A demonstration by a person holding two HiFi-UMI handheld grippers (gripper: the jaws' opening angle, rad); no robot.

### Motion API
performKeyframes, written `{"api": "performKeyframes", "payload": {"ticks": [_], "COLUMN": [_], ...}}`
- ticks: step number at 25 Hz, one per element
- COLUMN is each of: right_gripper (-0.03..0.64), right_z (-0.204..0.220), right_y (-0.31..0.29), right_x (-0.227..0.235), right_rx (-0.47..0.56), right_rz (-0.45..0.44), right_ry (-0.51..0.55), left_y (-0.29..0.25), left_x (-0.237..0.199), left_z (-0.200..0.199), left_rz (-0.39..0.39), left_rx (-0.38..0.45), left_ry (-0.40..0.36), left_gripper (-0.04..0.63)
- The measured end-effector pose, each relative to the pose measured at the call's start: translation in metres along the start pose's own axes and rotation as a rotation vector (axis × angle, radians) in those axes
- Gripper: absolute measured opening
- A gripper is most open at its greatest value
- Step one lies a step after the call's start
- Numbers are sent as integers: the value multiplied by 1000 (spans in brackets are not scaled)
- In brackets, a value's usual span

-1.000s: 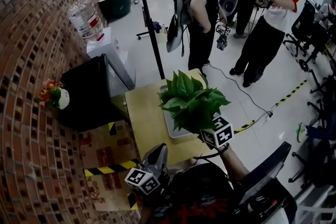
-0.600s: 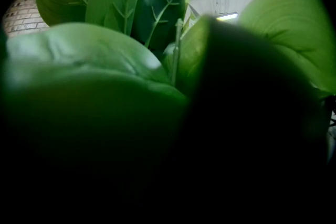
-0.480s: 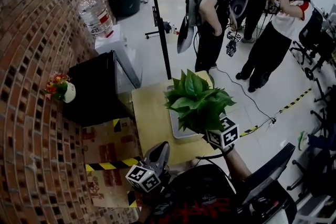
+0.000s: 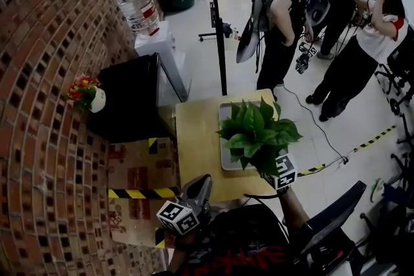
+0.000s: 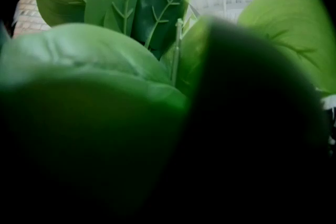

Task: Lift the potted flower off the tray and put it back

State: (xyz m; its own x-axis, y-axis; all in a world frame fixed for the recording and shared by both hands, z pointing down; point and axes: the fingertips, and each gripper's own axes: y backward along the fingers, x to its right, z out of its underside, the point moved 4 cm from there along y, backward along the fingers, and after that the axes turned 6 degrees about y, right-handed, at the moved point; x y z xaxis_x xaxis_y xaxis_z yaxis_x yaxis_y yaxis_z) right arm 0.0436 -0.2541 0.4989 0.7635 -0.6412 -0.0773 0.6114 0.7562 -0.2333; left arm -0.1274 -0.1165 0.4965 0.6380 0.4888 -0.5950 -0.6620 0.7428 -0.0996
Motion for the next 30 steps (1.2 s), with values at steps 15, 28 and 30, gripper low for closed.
{"api": "performKeyframes", "payload": {"ticks": [15,28,30], "right_gripper": [545,549,552], "right_z": [98,251,258], "right_y": [-67,-144,-146], "right_x": [24,28,27], "right_rx": [6,-205,-194], "right_rz": [-44,-138,-133], "right_ry": [84,-7,-32], "left_y": [-3,-12,-17], "left_x": [-4,-7,-5], "left_z": [13,10,11], "left_rz": [-158,-197,-194], "left_rx": [2,70,57], "left_ry": [40,32,29], "left_gripper": [2,2,2]}}
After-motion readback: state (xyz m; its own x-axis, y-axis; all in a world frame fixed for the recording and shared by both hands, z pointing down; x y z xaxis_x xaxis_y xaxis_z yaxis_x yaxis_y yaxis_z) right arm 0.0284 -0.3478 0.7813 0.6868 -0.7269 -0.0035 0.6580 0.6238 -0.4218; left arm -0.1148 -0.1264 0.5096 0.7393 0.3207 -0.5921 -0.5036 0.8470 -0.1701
